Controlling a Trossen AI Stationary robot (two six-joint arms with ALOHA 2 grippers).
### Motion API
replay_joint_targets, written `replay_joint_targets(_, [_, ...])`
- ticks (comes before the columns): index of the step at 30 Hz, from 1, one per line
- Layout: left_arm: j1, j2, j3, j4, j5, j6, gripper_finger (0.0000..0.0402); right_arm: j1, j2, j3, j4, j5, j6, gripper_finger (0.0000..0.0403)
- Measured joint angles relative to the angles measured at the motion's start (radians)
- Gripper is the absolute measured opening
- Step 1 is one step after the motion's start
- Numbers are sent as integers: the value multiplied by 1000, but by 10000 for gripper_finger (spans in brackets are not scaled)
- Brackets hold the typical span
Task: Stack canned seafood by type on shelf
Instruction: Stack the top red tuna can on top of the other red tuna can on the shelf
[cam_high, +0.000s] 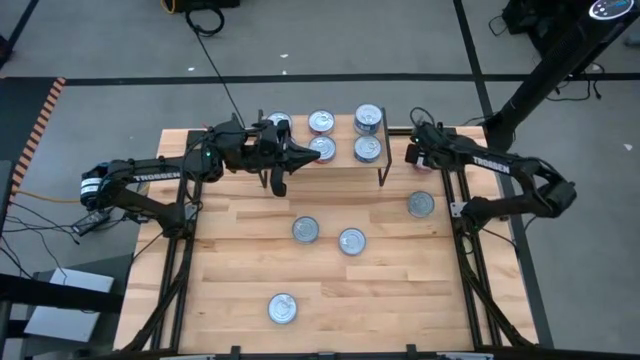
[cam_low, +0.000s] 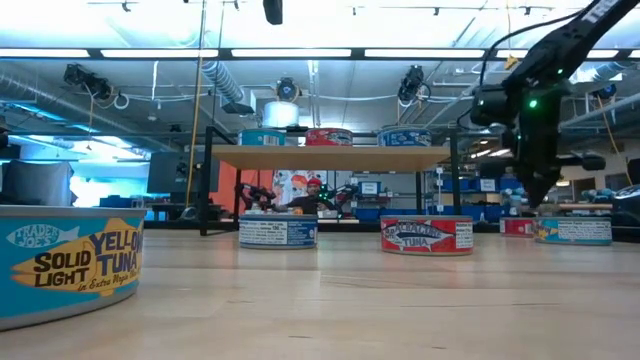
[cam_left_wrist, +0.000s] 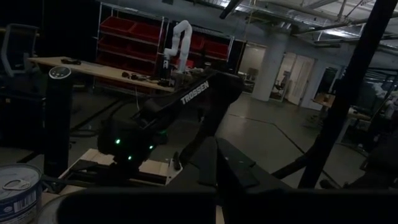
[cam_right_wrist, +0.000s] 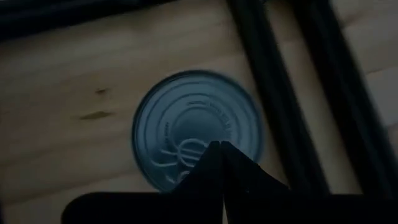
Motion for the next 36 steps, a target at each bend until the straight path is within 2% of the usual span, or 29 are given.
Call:
replay_joint_targets(8, [0,0,0,0,0,-7,2,21,121,7,-10,-30,0,2])
replay_joint_targets(11, [0,0,0,0,0,-15,2,47,108,6,-53,-48,-10,2])
replay_joint_targets(23, [0,0,0,0,0,-23,2,122,18,1,-231,-244,-43,2])
replay_joint_targets(36, [0,0,0,0,11,-23,2,406,16,2,-326,-405,107,2])
